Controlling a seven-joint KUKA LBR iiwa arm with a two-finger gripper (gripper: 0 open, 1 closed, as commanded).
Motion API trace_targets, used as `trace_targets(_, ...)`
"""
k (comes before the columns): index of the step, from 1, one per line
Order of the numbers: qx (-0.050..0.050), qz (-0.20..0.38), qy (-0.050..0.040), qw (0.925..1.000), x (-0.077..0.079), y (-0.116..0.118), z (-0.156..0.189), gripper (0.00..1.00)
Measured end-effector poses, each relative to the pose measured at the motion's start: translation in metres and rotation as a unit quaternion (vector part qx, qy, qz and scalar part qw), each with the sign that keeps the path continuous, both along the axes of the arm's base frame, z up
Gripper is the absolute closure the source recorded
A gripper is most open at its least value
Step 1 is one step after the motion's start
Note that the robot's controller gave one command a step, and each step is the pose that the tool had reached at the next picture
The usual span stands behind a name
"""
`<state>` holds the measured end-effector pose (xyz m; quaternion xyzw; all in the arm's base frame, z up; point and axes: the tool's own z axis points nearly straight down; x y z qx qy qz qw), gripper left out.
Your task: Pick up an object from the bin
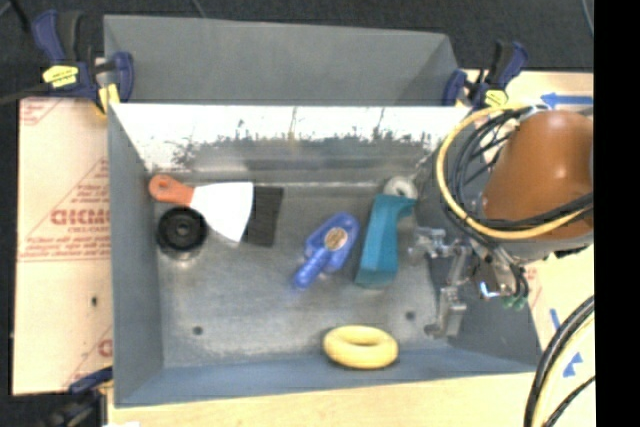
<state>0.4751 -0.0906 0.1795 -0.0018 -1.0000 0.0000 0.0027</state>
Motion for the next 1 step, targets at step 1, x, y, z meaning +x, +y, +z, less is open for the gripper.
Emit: trace_targets(1, -0.001, 0.002, -0.0033, 1.0, 0.0012, 0.0004, 0.0036, 0.0)
